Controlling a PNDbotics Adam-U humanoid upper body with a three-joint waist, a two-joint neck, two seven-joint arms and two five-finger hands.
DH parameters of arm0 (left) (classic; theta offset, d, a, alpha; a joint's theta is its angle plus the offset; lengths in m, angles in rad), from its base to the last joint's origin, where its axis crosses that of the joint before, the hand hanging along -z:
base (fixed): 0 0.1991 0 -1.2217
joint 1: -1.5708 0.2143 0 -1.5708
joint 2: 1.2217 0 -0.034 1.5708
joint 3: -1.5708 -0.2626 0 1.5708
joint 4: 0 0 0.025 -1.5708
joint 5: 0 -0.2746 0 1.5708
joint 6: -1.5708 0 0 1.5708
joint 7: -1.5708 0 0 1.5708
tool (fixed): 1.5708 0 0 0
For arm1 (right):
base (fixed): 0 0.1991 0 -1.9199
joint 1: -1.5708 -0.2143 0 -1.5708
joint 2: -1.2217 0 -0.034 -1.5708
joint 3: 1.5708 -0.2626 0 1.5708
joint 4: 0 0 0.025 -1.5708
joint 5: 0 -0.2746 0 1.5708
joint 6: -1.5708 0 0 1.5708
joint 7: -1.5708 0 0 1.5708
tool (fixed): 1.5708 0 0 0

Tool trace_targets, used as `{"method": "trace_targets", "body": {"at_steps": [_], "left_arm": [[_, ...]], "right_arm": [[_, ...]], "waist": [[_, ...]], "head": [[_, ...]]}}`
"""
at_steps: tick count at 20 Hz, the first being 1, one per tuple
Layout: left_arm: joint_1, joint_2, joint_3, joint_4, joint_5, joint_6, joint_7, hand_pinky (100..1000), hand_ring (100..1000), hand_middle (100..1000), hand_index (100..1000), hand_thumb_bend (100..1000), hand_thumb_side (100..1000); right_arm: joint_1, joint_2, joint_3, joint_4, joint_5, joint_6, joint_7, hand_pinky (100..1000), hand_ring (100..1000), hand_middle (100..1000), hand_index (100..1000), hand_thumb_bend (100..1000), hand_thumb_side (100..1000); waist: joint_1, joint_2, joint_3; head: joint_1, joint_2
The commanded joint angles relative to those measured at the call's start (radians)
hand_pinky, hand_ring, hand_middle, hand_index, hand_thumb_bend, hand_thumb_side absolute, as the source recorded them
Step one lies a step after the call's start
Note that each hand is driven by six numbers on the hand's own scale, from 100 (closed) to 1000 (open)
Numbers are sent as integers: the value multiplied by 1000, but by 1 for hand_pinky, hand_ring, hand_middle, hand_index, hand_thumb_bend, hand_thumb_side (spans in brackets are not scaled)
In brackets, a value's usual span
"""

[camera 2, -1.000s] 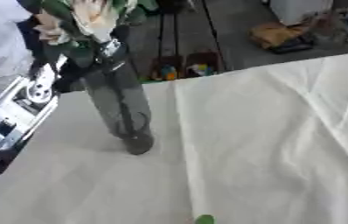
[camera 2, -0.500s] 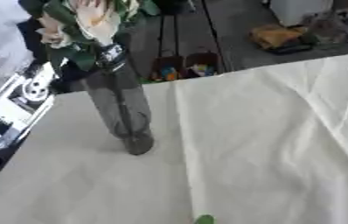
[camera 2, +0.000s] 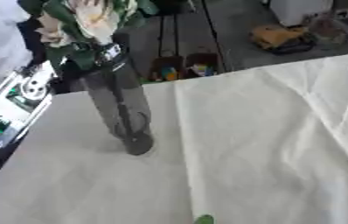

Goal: Arrange flowers into the vase.

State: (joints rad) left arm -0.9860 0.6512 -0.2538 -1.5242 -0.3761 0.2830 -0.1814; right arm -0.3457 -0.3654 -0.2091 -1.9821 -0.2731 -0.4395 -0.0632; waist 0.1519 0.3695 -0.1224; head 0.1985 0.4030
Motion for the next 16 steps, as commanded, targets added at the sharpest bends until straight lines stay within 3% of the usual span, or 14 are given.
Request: {"method": "trace_targets", "body": {"at_steps": [1, 16], "left_arm": [[-14, 36, 21, -17, 13, -2, -23, 1000, 1000, 1000, 1000, 429, 1000], [-1, 65, 37, -31, 26, 3, -109, 1000, 1000, 1000, 1000, 468, 1000]], "right_arm": [[-5, -15, -9, -18, 11, 1, -5, 785, 860, 493, 821, 100, 1000], [-2, -16, -10, -18, 9, 8, -17, 785, 856, 489, 821, 100, 997]], "waist": [[-9, -29, 2], [-11, -35, 11]], "head": [[-2, -2], [-4, 2]]}}
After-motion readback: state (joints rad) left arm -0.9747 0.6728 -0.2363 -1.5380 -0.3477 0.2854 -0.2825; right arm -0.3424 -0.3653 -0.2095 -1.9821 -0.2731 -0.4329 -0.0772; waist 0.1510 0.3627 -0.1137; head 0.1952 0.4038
